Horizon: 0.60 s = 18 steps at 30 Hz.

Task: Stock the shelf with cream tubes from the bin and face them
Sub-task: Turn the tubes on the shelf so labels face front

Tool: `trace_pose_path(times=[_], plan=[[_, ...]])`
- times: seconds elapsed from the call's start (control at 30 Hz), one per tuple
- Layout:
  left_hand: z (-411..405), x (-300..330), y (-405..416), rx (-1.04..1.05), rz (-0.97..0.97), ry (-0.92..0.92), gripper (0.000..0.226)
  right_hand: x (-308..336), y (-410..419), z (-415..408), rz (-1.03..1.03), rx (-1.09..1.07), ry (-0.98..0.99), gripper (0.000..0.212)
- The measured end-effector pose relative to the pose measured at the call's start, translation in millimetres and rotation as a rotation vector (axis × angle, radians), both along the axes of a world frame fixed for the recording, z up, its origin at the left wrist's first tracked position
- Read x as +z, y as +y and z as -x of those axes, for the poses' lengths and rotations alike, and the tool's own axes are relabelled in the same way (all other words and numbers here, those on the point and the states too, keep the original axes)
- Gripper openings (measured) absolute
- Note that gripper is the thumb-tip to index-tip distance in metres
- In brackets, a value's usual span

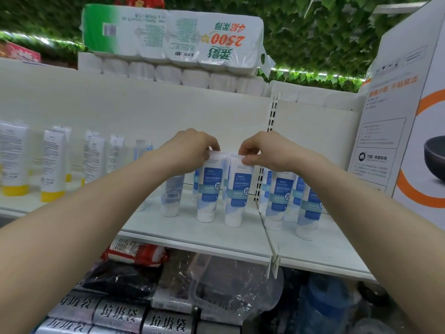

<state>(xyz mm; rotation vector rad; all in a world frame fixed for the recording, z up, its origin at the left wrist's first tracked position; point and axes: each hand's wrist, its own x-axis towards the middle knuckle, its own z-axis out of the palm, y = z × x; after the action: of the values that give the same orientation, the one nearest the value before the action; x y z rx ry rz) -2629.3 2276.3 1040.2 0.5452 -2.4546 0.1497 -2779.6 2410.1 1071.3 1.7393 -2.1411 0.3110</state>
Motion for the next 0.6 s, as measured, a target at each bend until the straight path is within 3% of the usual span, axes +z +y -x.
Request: trace_pose_path(times=[0.6], plan=[[-3.4, 2.4, 4.7, 0.038, -0.012, -0.045, 0.030, -1.6, -1.1, -2.7, -0.028, -0.050, 0.057, 0.026]])
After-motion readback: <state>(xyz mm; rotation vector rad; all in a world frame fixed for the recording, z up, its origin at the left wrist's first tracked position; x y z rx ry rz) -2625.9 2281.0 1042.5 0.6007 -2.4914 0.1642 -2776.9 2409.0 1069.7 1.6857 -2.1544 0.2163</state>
